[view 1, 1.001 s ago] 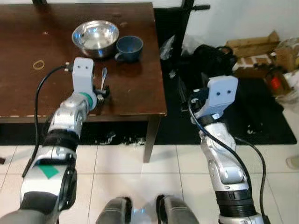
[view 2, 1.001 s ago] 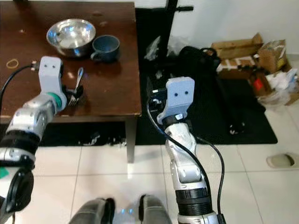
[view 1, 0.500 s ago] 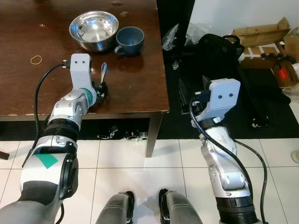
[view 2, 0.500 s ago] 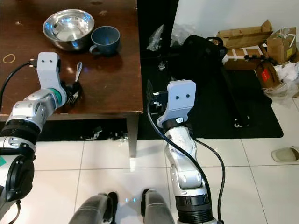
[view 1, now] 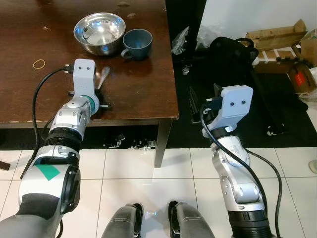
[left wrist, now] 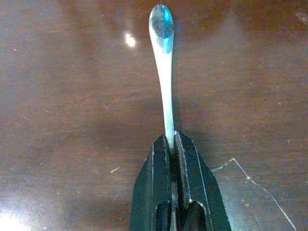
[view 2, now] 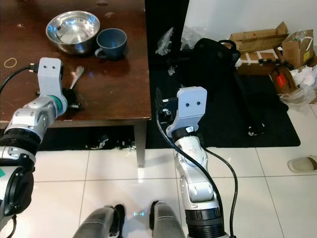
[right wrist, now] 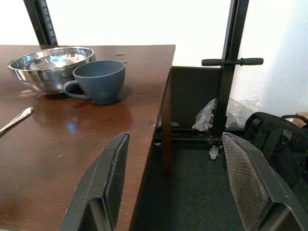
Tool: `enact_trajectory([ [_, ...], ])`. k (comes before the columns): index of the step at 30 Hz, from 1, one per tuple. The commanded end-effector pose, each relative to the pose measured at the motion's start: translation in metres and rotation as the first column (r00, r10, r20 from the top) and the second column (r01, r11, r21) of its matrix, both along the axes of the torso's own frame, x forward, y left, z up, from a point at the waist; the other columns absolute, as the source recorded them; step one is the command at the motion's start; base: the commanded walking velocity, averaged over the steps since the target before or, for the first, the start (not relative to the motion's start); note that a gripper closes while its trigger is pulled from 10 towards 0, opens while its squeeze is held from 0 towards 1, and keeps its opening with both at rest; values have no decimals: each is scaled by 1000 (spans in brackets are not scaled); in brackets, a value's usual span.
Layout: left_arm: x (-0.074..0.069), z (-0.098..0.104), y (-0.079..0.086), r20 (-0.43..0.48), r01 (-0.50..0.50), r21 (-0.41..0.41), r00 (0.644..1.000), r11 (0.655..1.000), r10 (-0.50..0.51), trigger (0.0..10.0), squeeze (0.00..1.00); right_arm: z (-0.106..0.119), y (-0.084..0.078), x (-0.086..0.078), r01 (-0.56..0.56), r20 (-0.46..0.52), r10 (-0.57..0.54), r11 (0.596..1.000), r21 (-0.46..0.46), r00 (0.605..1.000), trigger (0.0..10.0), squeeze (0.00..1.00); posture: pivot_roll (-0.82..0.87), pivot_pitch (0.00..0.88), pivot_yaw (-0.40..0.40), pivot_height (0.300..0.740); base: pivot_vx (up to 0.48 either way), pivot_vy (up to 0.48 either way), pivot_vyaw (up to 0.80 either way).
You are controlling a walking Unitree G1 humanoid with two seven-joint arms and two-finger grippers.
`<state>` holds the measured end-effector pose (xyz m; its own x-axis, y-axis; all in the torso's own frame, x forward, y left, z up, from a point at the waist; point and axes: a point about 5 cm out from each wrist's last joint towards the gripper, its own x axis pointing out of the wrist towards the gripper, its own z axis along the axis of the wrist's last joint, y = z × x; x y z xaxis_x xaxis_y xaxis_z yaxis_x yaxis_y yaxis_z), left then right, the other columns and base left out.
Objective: Setting the table
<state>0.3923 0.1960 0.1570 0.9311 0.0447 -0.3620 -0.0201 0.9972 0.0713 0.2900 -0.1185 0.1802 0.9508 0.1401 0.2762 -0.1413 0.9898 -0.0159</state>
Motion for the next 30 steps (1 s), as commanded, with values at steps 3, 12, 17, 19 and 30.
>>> enact_trajectory([
  [3,-15,-37,4,-149,-19,0,989,1000,19,0,0,-2,-1,0,4,-14,-3,1000,11,1000,10000,0,8,155,88,740,0,0,0],
  [12,-22,-4,-1,170,43,-15,985,999,-40,7843,0,-1,-3,2,3,-12,-3,1000,7,1000,10000,0,11,101,64,740,0,0,0],
  [17,-56,31,-10,448,63,125,887,990,-113,10000,0,-1,-2,-2,-6,-10,6,1000,10,1000,10000,0,18,62,41,740,0,0,0],
  [19,-56,31,-10,448,63,125,887,990,-113,10000,0,-1,-2,-2,-6,-10,6,1000,10,1000,10000,0,18,62,41,740,0,0,0],
  [30,-89,31,-22,483,79,129,865,988,-132,10000,0,-8,-2,-3,-12,-33,12,1000,-6,999,10000,0,18,18,0,740,0,0,0],
])
